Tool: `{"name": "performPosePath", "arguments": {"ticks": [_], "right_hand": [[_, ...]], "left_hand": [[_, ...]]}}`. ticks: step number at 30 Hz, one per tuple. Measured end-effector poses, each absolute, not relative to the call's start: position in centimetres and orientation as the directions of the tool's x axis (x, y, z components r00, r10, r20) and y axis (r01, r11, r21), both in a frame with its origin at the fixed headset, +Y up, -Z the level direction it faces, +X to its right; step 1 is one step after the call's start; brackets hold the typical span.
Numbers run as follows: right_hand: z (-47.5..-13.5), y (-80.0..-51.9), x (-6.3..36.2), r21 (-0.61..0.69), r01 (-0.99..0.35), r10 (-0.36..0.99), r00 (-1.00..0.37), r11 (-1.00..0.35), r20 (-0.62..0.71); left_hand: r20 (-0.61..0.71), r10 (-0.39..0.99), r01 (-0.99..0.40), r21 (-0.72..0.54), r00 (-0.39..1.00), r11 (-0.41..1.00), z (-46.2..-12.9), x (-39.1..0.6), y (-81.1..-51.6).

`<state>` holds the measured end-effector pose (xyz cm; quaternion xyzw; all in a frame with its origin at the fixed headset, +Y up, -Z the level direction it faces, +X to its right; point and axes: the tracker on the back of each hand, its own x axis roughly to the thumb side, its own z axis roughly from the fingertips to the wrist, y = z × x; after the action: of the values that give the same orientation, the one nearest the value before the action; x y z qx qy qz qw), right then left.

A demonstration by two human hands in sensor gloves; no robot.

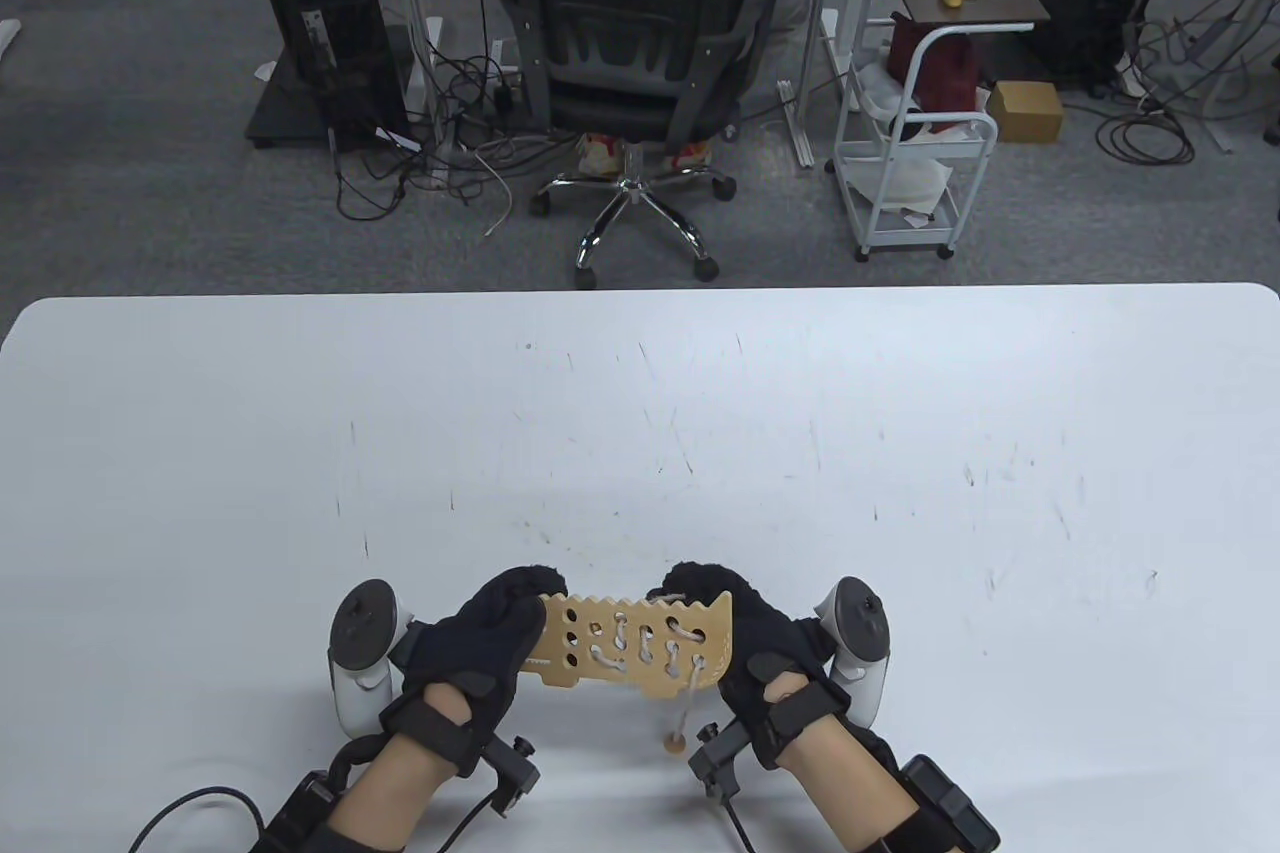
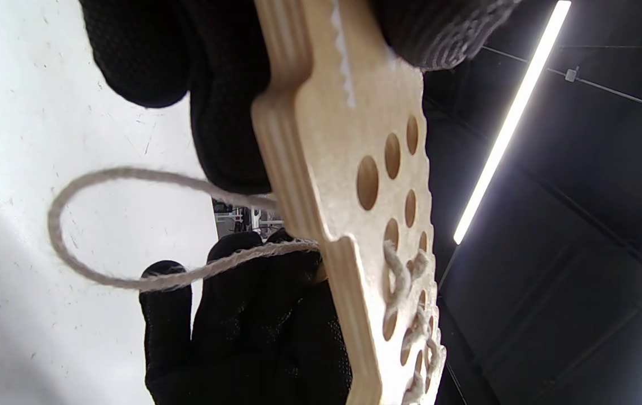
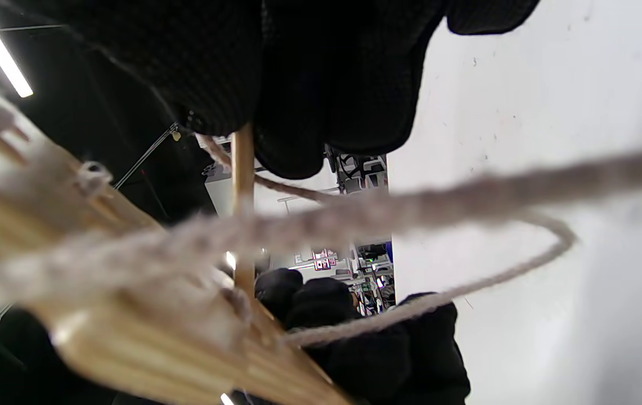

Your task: Thread rope through all holes on crocodile lacing toy

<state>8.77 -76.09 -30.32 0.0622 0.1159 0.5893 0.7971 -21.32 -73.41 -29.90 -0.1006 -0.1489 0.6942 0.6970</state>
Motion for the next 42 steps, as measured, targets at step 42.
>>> {"name": "performPosePath", "arguments": {"ticks": [42], "right_hand": [[-29.3,-74.8,6.2,0.408,-0.883,0.968,0.251,0.232,-0.007]], "left_hand": [[0.005,1.0,-0.926,-0.377,-0.013,-0.01,-29.8,-20.3,-74.1]]}}
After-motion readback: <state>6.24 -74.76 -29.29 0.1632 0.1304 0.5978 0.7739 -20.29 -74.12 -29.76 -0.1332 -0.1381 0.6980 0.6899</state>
